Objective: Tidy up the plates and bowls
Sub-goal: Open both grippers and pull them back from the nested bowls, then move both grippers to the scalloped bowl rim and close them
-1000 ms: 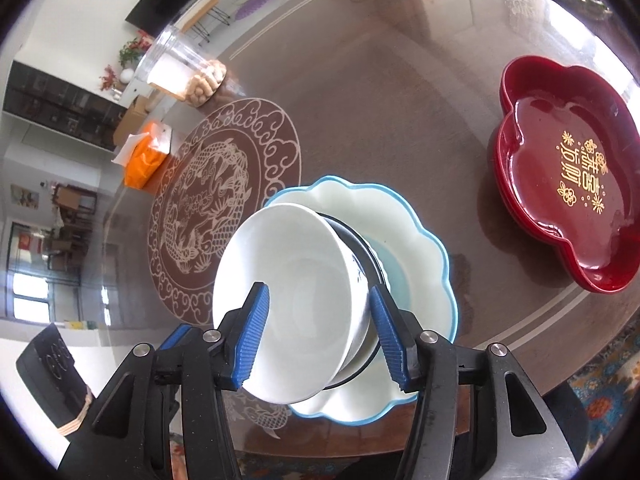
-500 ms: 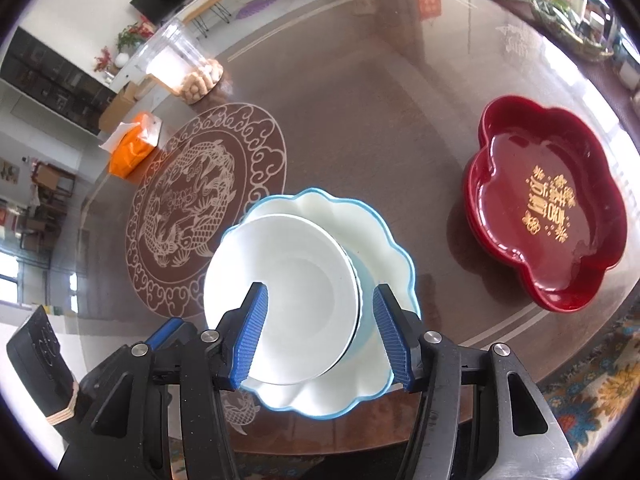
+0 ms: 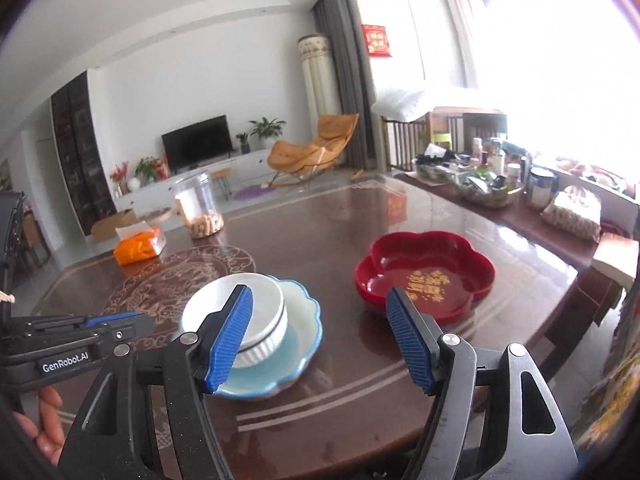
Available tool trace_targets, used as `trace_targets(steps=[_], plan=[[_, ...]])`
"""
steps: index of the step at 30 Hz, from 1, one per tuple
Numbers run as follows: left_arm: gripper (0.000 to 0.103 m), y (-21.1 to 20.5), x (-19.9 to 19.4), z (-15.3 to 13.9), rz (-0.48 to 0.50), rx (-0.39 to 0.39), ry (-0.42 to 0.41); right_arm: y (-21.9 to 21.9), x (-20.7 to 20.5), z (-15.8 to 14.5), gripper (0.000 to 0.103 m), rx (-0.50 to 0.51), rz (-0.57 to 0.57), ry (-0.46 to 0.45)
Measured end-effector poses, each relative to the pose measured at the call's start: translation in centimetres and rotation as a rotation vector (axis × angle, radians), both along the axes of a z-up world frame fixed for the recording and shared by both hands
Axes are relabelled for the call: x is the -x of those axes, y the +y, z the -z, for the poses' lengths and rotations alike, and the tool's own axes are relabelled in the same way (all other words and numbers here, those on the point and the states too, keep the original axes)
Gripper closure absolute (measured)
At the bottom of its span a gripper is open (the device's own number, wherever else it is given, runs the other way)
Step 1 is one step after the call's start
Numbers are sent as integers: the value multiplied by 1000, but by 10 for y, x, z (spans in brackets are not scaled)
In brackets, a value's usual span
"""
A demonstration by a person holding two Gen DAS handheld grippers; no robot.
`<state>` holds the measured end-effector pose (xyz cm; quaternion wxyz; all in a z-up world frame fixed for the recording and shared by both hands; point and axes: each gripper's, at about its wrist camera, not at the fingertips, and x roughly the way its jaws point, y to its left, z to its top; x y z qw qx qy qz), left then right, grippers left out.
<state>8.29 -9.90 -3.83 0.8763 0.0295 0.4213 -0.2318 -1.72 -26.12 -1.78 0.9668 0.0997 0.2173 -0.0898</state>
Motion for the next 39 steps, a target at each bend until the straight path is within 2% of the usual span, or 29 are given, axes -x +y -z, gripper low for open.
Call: trace_targets(steps=[4,5,6,7,8,17,21,26,30,39], plan=[[85,-7,4,8,-39,-13,24,-2,13,8,30,58,-2,-5],[73,-7,5,9,-52,-14,28,-1,15,10,30,78,-7,-3],[33,-7,5,9,-63,-17,28,0,17,11,30,88,-17,-2],[5,-7,5,10,-68,-20,26,0,18,14,30,87,-25,1],[0,-7,7,10,-69,-22,16,-2,21,16,30,82,-28,7],[0,-16,19,7,-88,-169,-132,-13,25,28,30,29,-16,34],[0,-10,11,10,-107,-168,-86,-20,24,32,30,-1,9,46],[0,-17,17,11,-111,-296,-137,-23,24,33,30,-10,15,54],[0,-14,22,9,-148,-310,-165,-21,22,34,30,2,14,66],[0,-11,16,19,-167,-329,-124,-20,22,36,30,13,15,78]])
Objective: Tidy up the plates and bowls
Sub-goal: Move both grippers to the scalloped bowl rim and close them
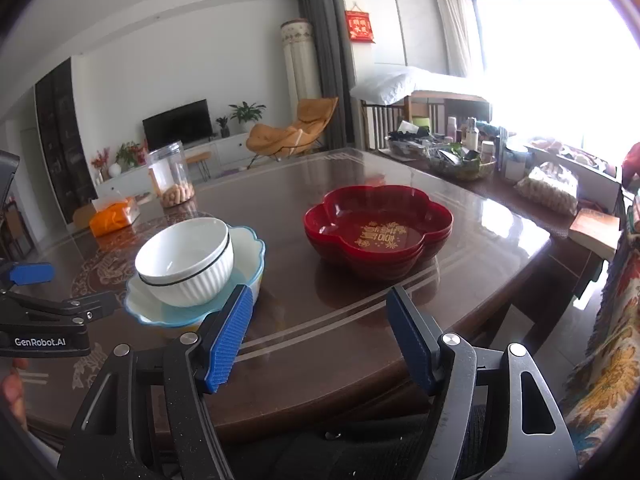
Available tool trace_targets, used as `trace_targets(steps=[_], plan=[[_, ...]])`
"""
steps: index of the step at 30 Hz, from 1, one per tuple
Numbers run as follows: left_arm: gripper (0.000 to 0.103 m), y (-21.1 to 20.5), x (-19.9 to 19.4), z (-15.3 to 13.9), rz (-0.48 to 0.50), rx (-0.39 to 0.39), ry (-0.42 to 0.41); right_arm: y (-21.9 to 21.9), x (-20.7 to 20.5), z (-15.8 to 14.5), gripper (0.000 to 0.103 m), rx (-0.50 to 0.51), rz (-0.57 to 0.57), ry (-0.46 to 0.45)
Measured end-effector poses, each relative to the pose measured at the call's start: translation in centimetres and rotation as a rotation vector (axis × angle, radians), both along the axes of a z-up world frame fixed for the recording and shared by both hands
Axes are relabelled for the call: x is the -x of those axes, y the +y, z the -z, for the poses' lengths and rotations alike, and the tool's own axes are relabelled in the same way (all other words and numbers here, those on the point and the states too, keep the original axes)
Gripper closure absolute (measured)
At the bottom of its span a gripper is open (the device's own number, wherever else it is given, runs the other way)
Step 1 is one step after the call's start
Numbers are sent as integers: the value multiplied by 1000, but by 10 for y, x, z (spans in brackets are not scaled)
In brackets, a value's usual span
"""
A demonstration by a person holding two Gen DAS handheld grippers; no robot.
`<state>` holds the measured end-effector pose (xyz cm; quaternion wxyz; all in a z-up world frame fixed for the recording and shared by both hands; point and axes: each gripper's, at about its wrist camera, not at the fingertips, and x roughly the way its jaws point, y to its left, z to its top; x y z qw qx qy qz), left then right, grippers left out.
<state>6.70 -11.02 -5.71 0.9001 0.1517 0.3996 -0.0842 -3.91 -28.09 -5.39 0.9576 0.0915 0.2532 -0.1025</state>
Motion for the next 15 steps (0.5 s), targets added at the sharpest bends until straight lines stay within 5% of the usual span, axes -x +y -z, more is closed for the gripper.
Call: trace_targets(steps=[3,7,15], plan=[[0,5,-8,11,20,63,85,1,-2,2,30,1,-5,12],[0,37,-31,30,51,331,280,2,-4,4,30,3,-19,27],[0,82,-68,52,76,521,384,4,-21,12,30,-52,-104,103]])
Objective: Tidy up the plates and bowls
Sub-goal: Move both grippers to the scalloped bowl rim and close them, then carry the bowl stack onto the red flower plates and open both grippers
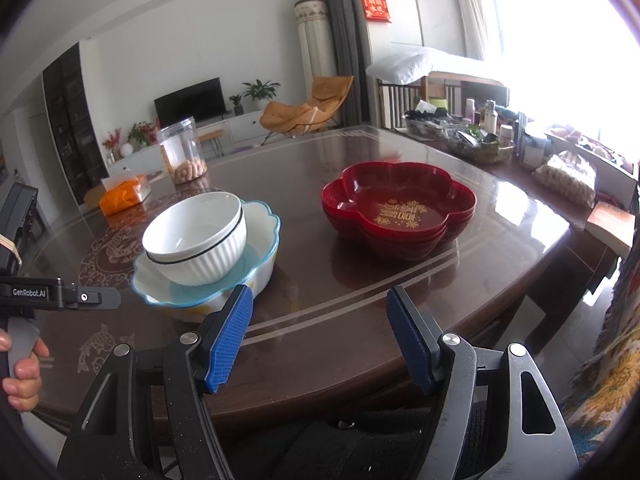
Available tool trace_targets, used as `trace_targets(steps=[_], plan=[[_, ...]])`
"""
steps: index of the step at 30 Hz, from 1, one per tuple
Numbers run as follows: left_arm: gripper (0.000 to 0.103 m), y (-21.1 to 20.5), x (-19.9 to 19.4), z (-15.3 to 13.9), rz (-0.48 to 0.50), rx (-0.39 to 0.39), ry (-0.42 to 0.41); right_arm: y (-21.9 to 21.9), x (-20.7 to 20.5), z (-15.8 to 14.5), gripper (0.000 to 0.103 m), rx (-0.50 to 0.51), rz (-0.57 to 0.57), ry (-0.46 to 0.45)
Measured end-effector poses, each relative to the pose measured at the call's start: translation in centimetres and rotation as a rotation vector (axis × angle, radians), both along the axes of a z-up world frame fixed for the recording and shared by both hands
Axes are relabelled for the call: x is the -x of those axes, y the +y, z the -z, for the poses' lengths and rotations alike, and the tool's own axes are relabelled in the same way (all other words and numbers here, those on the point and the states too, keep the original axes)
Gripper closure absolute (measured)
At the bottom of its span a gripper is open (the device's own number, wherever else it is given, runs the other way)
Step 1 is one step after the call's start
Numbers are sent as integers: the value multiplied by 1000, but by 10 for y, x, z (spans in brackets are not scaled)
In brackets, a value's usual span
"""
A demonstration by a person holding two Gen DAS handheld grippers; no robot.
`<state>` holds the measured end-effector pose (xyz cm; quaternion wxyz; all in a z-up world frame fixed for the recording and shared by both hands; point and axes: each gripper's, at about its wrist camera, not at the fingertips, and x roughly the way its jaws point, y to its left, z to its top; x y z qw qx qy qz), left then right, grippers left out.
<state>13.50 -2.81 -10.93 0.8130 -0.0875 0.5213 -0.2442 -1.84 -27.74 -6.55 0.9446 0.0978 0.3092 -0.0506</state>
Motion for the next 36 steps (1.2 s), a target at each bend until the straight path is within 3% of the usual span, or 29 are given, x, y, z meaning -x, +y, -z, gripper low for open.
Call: trace_targets(steps=[4,8,10,12,14,15,20,21,22,24,26,29,32,36], plan=[[0,-10,-20,-5,43,19,-48,-2,-27,0,30,-80,-69,50],[17,-14,-41,-6,92,7,-59,1,-57,-3,31,-137,-146,96],[19,-15,-47,-4,128,1,-62,5,-75,1,32,-122,-172,154],[19,-17,-50,-3,149,-39,-71,6,-90,9,34,-130,-187,211],[19,-22,-50,0,183,-114,-83,3,-100,18,49,-158,-188,263],[19,-24,-50,1,201,-134,-87,2,-105,23,52,-170,-188,288],[21,-38,-53,14,224,-193,-74,-2,-120,32,52,-164,-194,350],[29,-39,-58,16,210,-196,-63,-2,-122,33,52,-156,-196,356],[33,-40,-63,20,200,-180,-38,-2,-124,34,53,-143,-197,365],[58,-37,-72,27,182,-83,34,-2,-129,36,58,-136,-200,378],[72,-35,-75,32,160,9,88,-1,-136,36,64,-131,-205,388],[75,-38,-69,31,110,-16,56,2,-143,41,79,-153,-236,413],[79,-38,-65,30,57,-20,59,6,-145,39,80,-109,-239,435],[79,-38,-60,29,49,-30,70,0,-139,39,80,-161,-244,423]])
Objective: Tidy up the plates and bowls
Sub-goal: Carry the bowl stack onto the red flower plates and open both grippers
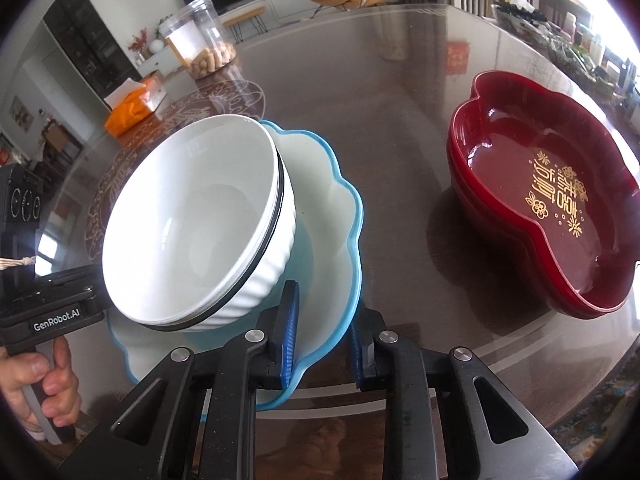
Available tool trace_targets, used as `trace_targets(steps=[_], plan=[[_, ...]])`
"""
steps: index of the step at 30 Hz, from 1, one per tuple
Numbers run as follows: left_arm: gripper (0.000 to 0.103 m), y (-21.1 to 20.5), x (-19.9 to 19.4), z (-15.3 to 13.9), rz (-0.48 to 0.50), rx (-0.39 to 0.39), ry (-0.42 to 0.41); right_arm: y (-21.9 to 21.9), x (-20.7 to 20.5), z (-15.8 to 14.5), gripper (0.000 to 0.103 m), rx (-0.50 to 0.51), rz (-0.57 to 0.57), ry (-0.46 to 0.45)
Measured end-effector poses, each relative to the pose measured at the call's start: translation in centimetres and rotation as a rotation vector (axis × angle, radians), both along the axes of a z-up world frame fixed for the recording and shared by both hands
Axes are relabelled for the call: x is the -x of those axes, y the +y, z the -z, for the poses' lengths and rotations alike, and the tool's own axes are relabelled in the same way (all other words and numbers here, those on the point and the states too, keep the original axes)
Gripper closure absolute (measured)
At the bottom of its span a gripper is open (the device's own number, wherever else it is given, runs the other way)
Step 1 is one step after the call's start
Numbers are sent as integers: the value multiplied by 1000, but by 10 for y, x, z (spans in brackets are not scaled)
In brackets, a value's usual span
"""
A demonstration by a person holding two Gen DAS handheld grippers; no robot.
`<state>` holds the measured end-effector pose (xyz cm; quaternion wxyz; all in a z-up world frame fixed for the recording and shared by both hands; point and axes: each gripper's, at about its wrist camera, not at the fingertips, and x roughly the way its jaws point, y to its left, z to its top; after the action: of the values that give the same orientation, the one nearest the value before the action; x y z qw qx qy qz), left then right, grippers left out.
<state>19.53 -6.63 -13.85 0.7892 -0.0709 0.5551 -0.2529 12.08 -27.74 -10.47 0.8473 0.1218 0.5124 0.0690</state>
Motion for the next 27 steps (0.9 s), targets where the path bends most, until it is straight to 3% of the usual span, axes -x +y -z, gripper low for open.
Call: trace_targets(steps=[7,16,22,27], plan=[[80,-6,6,-16,-6,-5,-25,-1,5,-15,80,0,4,-44],[80,-36,-4,-78,36,3,-123,-23,7,-54,80,-5,38,-109],[80,-100,-18,-111,110,14,-180,-59,6,-93,80,47,103,-178],[80,-161,-36,-110,171,58,-172,-103,7,-107,80,99,189,-201]])
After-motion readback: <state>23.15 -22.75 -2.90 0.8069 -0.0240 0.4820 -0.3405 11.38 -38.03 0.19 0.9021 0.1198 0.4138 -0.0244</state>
